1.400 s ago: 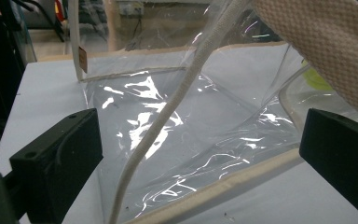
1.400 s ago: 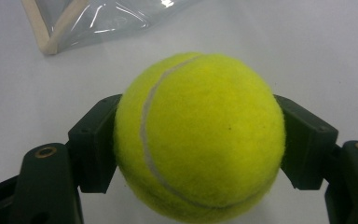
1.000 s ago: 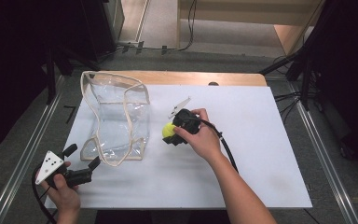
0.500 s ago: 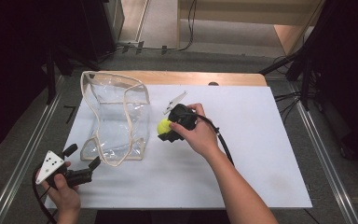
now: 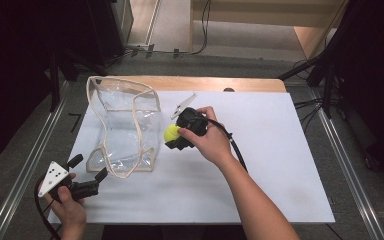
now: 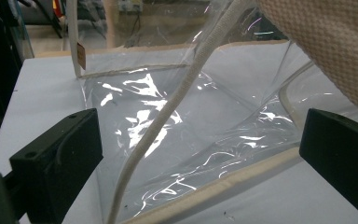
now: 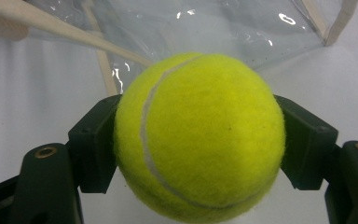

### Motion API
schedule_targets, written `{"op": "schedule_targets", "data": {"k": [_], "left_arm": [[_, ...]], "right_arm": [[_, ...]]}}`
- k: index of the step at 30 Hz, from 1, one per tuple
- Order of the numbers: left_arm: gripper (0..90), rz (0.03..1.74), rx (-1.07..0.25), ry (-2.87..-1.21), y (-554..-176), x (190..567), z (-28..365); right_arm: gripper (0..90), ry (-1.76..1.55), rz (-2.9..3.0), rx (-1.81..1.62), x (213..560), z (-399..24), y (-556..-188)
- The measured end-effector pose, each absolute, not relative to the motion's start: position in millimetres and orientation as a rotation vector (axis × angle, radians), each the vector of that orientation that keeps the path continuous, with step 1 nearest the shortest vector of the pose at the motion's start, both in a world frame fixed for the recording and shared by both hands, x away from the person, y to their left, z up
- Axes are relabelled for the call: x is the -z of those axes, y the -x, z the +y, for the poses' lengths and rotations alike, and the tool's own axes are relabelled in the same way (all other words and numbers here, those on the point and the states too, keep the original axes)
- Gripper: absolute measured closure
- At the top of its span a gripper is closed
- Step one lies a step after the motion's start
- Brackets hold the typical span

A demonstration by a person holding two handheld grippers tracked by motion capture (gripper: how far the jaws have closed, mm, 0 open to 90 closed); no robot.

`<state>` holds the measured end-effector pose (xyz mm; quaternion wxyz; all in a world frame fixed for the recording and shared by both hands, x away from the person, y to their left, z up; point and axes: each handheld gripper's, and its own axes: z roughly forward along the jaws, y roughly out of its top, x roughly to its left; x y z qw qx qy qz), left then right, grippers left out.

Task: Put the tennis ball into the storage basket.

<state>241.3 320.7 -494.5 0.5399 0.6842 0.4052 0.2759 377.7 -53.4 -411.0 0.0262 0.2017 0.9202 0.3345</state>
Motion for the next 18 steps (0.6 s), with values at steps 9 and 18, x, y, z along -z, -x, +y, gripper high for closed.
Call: {"op": "schedule_targets", "data": {"k": [9,18], "left_arm": [[0.0,0.962,-0.655,-1.626,-241,495,320],[0.0,0.962,-0.652,-1.629,-241,494,321]], "right_arm": [[23.3,-0.583,2.849,-1.041,399,-46,-382],[23.3,-0.568,2.864,-1.027,387,-37,-382]]}}
